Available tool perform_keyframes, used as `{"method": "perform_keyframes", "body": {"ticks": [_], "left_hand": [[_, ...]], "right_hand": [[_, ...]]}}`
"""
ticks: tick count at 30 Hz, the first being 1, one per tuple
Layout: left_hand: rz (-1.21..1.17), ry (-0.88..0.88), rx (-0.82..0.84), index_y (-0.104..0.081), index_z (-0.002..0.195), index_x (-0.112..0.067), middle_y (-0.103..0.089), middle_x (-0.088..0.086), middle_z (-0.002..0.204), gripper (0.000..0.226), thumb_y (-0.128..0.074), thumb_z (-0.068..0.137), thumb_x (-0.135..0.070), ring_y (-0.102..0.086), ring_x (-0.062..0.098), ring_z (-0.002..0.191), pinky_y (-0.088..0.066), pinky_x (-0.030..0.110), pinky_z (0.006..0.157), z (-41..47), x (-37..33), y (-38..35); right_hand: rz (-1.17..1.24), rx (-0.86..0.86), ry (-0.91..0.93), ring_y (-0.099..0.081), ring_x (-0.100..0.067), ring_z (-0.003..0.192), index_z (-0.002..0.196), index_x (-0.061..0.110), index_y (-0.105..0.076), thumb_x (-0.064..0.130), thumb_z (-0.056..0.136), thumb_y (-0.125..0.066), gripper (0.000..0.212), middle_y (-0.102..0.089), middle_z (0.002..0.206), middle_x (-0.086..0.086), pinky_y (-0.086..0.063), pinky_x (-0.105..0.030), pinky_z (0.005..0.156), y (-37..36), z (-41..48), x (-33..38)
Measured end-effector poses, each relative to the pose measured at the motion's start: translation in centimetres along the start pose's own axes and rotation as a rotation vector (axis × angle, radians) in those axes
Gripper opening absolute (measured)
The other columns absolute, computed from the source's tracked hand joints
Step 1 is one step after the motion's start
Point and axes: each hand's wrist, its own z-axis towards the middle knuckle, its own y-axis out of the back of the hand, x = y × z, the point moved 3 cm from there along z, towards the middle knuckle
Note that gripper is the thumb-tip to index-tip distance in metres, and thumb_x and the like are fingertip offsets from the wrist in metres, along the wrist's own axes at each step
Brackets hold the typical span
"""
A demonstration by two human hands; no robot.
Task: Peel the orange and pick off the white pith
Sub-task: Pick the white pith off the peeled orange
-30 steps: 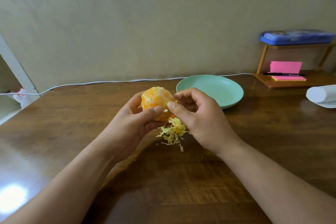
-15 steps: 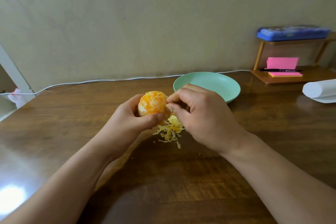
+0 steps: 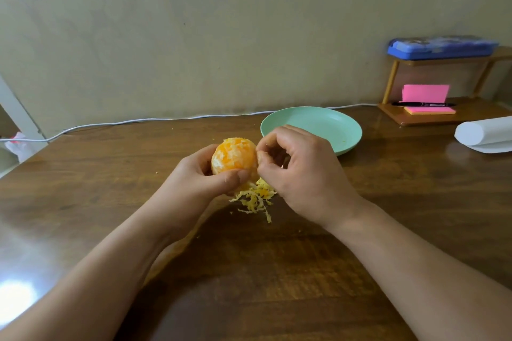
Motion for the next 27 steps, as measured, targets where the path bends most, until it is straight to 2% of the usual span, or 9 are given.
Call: {"method": "perform_keyframes", "body": {"ticks": [2,4,8,11,13,18,22,27], "left_hand": [[-0.046,0.011,0.002,-0.072,0.128,-0.018,-0.074,0.014,0.121,0.061,-0.086,0.075,-0.045,-0.068,0.042,0.118,-0.054,0.062,0.105,0.1,0.2,0.2],[-0.056,0.017,-0.009,-0.072,0.129,-0.018,-0.074,0.014,0.122,0.062,-0.086,0.075,-0.045,-0.067,0.041,0.119,-0.051,0.065,0.107,0.1,0.2,0.5],[-0.039,0.021,-0.017,-0.073,0.126,-0.018,-0.075,0.013,0.120,0.062,-0.086,0.073,-0.046,-0.068,0.040,0.116,-0.056,0.054,0.098,0.1,0.1,0.5],[0.021,0.005,-0.045,-0.072,0.127,-0.020,-0.077,0.006,0.115,0.067,-0.088,0.070,-0.050,-0.074,0.025,0.106,-0.059,0.035,0.084,0.1,-0.1,0.3],[0.079,-0.022,-0.089,-0.070,0.128,-0.022,-0.078,0.001,0.113,0.071,-0.088,0.066,-0.053,-0.075,0.016,0.102,-0.059,0.027,0.080,0.0,-0.4,0.2],[0.264,-0.084,-0.160,-0.066,0.129,-0.030,-0.076,-0.008,0.112,0.071,-0.095,0.070,-0.055,-0.075,0.013,0.103,-0.064,0.030,0.085,-0.4,-1.0,-0.1],[0.382,-0.130,-0.176,-0.063,0.134,-0.029,-0.074,-0.009,0.112,0.062,-0.091,0.079,-0.037,-0.073,0.008,0.102,-0.061,0.022,0.081,-0.6,-1.2,-0.4],[0.408,-0.152,-0.168,-0.064,0.131,-0.028,-0.073,-0.008,0.110,0.058,-0.091,0.080,-0.027,-0.072,0.008,0.099,-0.060,0.022,0.078,-0.6,-1.3,-0.5]], "right_hand": [[0.067,0.025,-0.047,-0.066,-0.008,0.086,0.100,0.020,-0.075,0.014,0.097,-0.071,0.008,-0.068,0.091,0.012,-0.056,-0.023,0.071,0.1,0.0,-0.1],[0.097,0.058,-0.060,-0.067,-0.008,0.089,0.104,0.021,-0.075,0.016,0.098,-0.072,0.009,-0.070,0.094,0.013,-0.056,-0.021,0.073,0.1,0.0,-0.1],[0.084,0.096,-0.075,-0.067,-0.007,0.089,0.105,0.024,-0.076,0.026,0.098,-0.076,0.007,-0.070,0.095,0.014,-0.055,-0.021,0.072,0.1,0.1,-0.1],[0.045,0.094,-0.085,-0.066,-0.007,0.085,0.102,0.024,-0.076,0.027,0.097,-0.077,0.006,-0.070,0.092,0.013,-0.053,-0.021,0.068,0.0,0.2,-0.1],[0.000,0.086,-0.096,-0.065,-0.006,0.081,0.100,0.023,-0.076,0.028,0.097,-0.077,0.006,-0.069,0.090,0.013,-0.051,-0.020,0.067,-0.1,0.1,-0.2],[0.010,0.078,-0.178,-0.067,-0.007,0.078,0.095,0.023,-0.076,0.028,0.096,-0.075,0.005,-0.071,0.083,0.012,-0.060,-0.033,0.070,-0.7,-0.2,-0.1],[0.036,0.074,-0.266,-0.066,-0.007,0.072,0.084,0.027,-0.071,0.027,0.091,-0.077,0.009,-0.069,0.075,0.011,-0.058,-0.030,0.063,-1.2,-0.5,-0.2],[0.032,0.069,-0.276,-0.063,-0.010,0.069,0.078,0.025,-0.067,0.026,0.085,-0.077,0.013,-0.066,0.071,0.009,-0.056,-0.033,0.059,-1.3,-0.6,0.0]]}}
